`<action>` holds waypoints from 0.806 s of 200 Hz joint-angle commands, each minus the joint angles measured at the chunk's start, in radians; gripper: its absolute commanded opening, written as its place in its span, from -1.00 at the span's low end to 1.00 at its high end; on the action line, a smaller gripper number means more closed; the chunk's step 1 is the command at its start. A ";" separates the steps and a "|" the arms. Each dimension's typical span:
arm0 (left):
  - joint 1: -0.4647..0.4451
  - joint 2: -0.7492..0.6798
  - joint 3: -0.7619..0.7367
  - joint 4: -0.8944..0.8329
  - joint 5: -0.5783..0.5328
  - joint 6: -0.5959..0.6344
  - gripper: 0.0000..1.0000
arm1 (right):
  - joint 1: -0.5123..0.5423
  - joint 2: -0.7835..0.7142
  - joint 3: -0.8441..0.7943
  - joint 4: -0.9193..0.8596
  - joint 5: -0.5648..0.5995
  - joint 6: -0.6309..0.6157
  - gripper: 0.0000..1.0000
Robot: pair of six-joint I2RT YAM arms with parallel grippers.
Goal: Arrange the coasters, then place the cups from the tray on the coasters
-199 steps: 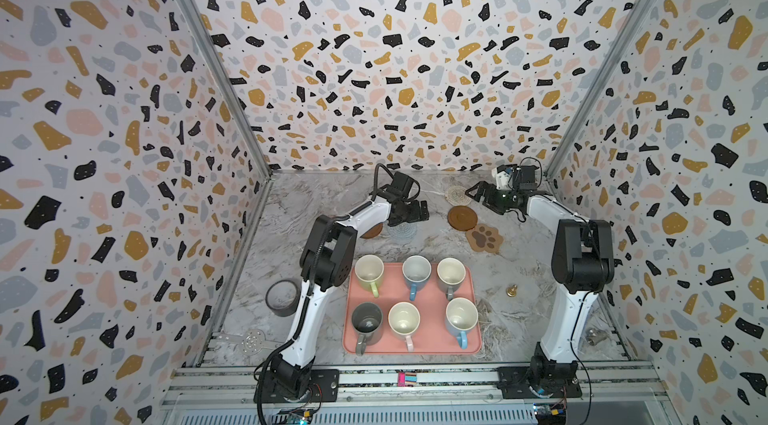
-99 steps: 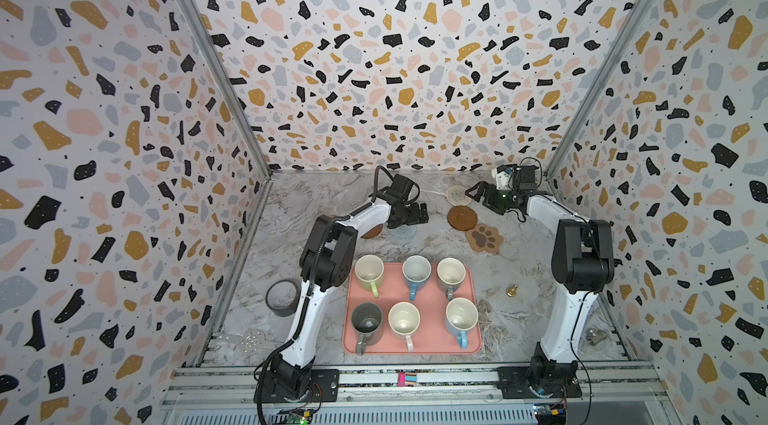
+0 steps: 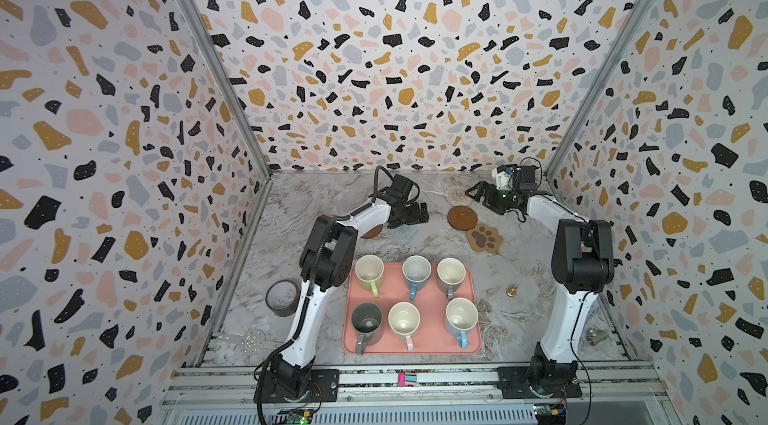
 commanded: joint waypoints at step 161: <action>0.003 -0.095 0.011 0.031 -0.027 0.028 0.99 | 0.008 0.051 0.054 -0.012 -0.145 -0.010 0.98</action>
